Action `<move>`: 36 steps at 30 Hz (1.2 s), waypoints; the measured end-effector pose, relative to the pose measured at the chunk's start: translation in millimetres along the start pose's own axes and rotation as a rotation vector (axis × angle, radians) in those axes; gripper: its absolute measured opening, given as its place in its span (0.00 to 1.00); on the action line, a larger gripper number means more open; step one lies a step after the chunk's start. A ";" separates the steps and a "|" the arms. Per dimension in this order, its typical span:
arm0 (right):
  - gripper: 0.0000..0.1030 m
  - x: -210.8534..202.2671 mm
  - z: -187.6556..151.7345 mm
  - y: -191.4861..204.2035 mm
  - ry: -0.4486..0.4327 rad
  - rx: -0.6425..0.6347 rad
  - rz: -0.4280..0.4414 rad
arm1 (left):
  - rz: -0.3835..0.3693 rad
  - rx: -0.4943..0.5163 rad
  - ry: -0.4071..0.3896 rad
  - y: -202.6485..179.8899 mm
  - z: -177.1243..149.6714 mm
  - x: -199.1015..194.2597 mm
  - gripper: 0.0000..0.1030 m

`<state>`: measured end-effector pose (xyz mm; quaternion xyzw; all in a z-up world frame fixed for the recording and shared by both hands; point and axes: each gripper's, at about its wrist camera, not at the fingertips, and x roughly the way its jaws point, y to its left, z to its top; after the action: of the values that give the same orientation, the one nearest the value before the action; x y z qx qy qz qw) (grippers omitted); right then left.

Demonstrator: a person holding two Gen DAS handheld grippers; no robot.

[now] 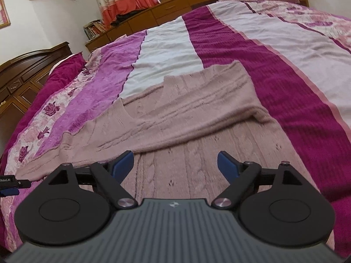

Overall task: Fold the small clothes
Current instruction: 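Move the left tool toward the other outstretched sleeve, then lower the left tool onto the other sleeve cuff and close on it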

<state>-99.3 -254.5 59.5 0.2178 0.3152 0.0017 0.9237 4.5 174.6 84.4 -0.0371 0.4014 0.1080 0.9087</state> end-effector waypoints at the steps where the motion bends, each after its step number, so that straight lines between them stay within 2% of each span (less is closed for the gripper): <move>1: 0.86 -0.3 -0.4 -0.1 0.003 0.003 -0.003 | 0.009 -0.008 0.001 5.3 0.6 2.4 0.68; 7: 0.86 -0.3 -4.8 1.4 0.010 0.005 -0.024 | 0.040 -0.065 0.009 27.5 4.8 18.7 0.68; 19: 0.86 4.2 -10.3 5.9 0.023 -0.016 -0.053 | 0.035 -0.205 0.007 58.8 12.5 42.3 0.68; 27: 0.86 14.1 -13.6 1.7 0.045 -0.008 -0.066 | -0.017 -0.381 -0.013 82.7 15.4 60.0 0.68; 36: 0.86 22.2 -14.5 0.3 0.058 -0.017 -0.090 | -0.042 -0.544 -0.052 111.2 21.9 93.0 0.68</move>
<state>-89.8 -245.2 36.4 0.1956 0.3511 -0.0309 0.9151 56.0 301.8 32.7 -0.2855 0.3335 0.1940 0.8773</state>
